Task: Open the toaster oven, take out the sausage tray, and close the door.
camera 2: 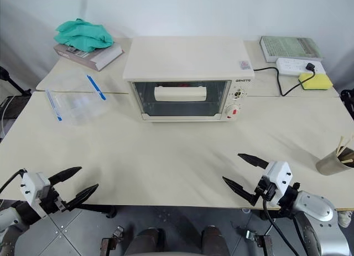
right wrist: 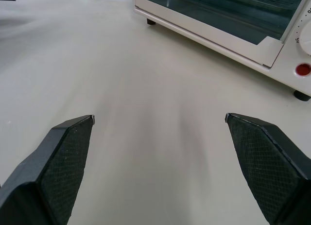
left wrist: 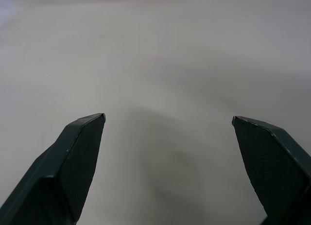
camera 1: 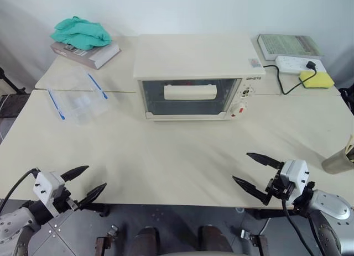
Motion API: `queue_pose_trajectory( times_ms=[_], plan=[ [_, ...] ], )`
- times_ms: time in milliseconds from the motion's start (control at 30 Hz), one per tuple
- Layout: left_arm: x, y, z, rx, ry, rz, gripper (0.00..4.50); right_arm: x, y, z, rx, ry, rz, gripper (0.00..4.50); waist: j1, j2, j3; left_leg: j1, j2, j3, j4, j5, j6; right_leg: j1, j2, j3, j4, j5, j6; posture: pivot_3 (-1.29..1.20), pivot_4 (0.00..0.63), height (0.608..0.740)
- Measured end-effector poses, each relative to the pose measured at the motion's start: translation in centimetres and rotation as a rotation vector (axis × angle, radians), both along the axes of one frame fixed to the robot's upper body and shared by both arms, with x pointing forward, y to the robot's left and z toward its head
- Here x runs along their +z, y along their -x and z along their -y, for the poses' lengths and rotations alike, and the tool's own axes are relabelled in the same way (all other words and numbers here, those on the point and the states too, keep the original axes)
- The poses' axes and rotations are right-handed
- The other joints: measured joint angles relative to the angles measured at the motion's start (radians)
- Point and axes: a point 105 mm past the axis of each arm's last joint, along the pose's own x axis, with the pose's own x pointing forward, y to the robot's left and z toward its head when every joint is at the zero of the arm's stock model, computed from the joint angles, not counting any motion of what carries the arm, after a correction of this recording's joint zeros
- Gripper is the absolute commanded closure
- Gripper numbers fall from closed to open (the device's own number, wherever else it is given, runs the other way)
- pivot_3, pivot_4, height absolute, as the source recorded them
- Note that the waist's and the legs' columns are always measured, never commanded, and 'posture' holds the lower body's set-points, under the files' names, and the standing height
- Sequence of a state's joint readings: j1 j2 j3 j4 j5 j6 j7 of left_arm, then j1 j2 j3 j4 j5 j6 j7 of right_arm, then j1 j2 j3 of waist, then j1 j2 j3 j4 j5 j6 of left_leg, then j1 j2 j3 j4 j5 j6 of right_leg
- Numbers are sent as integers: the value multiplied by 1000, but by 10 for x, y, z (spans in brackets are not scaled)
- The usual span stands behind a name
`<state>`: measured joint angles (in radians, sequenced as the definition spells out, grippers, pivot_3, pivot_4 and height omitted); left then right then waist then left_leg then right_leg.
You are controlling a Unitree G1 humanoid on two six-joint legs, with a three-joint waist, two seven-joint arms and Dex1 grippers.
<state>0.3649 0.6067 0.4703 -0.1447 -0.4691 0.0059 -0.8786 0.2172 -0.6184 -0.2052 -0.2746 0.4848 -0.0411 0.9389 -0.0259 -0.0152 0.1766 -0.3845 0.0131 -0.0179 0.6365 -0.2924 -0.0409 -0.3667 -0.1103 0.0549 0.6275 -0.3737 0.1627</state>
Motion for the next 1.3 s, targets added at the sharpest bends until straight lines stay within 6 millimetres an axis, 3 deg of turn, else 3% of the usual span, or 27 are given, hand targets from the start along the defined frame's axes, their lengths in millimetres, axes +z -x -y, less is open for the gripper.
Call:
queue_pose_trajectory(
  times_ms=[233, 467, 567, 900, 1100, 1300],
  plan=[
    [6, 1, 2, -5, 53, 13, 47, 5, -6, -9, 66, -36, -27, 0, -4, 0, 0, 0, 1, 0, 0, 0, 0, 0, 0, 0, 1, 0, 0, 0, 150, 740],
    [48, 4, 14, -120, 445, 55, 47, 58, -46, -38, 173, -173, -19, 0, -4, 0, 0, 0, 3, -3, 1, 0, 0, -2, -1, 0, 2, 0, 0, 0, 150, 740],
    [68, 2, 26, -200, 498, 94, 47, 78, -59, -53, 225, -186, -12, 0, -1, 0, 0, 0, 1, -3, 1, 0, 0, -2, -2, -1, 2, 0, 0, 0, 150, 740],
    [75, -9, 40, -259, 523, 93, 47, 101, -110, -88, 218, -189, -9, 0, -12, 0, 0, -3, 2, -1, 8, -1, -4, -9, -2, -4, 10, 1, 0, 0, 150, 740],
    [66, -6, 40, -238, 526, 72, 47, 103, -114, -95, 241, -200, 7, 0, -11, 0, 0, -4, 2, -1, 10, -4, -2, -9, -4, -8, 12, 1, 0, 0, 150, 740],
    [65, -5, 39, -232, 535, 71, 47, 98, -87, -101, 408, -136, 94, 0, -8, 0, 0, -4, 2, -1, 10, -4, -3, -9, -4, -11, 10, 1, 0, 0, 150, 740]
  ],
)
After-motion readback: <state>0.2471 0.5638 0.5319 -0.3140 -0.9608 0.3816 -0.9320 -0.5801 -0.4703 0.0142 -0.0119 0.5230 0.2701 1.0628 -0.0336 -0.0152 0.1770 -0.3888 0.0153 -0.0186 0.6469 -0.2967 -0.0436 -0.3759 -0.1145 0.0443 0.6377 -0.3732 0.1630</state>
